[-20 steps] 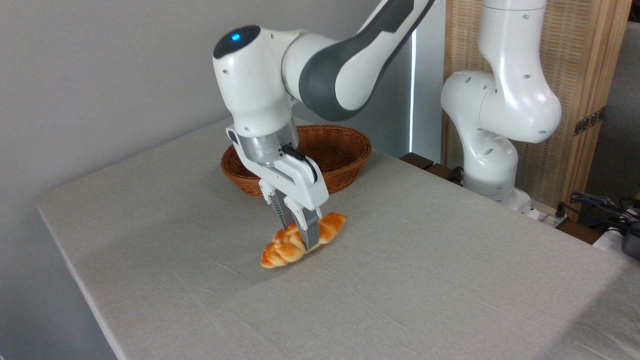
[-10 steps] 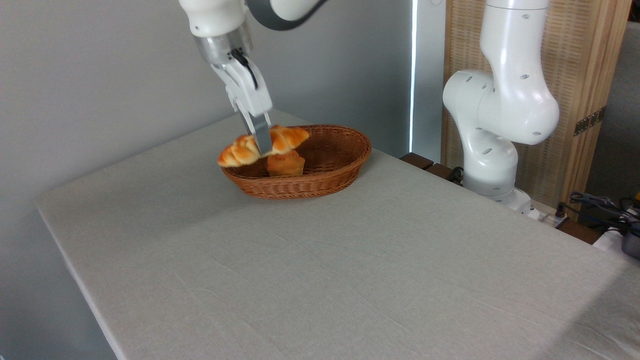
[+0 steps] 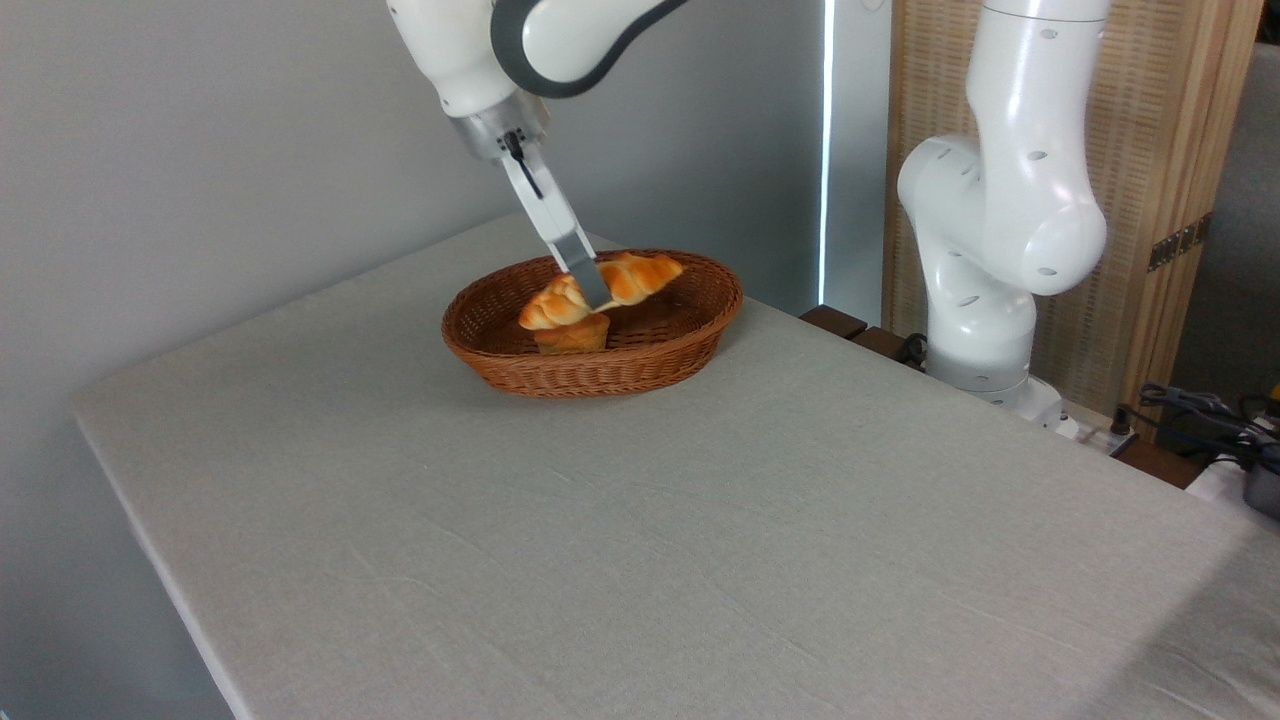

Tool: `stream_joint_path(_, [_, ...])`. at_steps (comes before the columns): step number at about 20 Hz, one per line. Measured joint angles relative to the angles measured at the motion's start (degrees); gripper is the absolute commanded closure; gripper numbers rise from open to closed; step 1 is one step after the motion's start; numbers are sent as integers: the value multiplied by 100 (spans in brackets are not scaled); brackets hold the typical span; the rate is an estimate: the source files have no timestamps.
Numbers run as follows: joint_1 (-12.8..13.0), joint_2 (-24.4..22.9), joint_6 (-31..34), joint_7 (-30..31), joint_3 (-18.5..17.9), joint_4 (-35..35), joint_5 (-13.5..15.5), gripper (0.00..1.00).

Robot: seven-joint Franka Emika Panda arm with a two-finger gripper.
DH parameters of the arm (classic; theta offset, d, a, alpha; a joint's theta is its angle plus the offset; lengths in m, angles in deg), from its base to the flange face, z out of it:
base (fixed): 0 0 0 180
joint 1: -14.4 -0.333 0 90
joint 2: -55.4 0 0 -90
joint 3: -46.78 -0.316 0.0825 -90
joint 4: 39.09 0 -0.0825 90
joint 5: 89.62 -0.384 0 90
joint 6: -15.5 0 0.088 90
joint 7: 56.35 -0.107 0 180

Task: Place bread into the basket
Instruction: 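Lower the bread roll into the basket and open the gripper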

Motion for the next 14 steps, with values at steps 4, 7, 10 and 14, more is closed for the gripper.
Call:
stream_joint_path(4, [46,-46,97,0,-5,-102,-17,0])
stream_joint_path(7, [55,-51,113,0,-6,-107,-19,0])
stream_joint_path(10, [55,-51,114,0,-12,-111,-23,0])
stream_joint_path(14, [55,-44,114,0,-63,-116,-23,0])
